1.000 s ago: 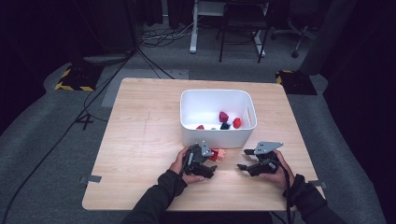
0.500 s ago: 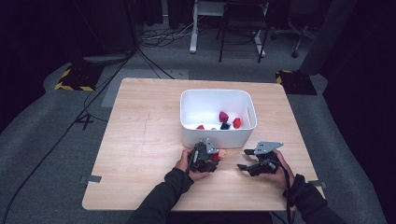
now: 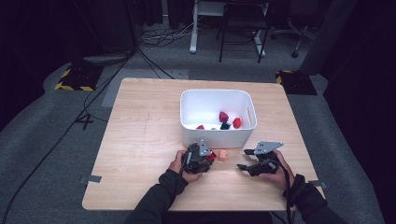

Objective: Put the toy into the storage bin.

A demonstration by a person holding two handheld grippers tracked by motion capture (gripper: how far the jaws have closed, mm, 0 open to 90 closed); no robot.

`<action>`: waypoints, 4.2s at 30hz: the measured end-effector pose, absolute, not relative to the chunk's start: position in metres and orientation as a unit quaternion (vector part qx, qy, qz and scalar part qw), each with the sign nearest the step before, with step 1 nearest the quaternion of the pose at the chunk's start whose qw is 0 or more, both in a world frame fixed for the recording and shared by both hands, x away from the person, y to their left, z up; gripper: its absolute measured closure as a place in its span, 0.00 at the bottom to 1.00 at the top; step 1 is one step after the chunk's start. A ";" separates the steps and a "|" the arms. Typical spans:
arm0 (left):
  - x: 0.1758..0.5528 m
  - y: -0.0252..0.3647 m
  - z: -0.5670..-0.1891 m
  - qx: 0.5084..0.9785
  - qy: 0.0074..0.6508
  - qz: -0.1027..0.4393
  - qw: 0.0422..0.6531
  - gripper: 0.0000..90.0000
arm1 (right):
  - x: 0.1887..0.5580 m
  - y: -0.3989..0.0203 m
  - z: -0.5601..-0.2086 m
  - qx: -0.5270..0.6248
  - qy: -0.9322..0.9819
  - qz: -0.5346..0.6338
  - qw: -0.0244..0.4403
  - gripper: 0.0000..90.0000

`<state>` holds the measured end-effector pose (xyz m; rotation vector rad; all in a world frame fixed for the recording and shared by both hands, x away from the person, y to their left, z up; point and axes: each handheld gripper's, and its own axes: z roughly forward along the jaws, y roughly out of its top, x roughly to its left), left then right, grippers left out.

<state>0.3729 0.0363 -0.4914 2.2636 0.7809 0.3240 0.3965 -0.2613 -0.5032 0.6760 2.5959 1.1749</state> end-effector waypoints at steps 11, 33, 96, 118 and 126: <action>0.361 0.113 -0.472 0.837 0.366 0.154 0.377 0.65 | 0.397 -0.261 -0.503 0.229 0.881 0.399 0.106 0.31; 0.410 0.209 -0.417 0.747 0.473 0.245 0.397 0.65 | 0.397 -0.261 -0.503 0.230 0.881 0.399 0.106 0.31; 0.464 0.028 -0.344 0.814 0.334 0.226 0.418 0.56 | 0.397 -0.262 -0.503 0.227 0.882 0.399 0.107 0.31; 0.442 0.087 -0.326 0.785 0.369 0.275 0.414 0.30 | 0.397 -0.262 -0.503 0.228 0.882 0.399 0.106 0.31; 0.428 0.123 -0.332 0.782 0.392 0.283 0.394 0.23 | 0.397 -0.262 -0.503 0.228 0.882 0.399 0.106 0.31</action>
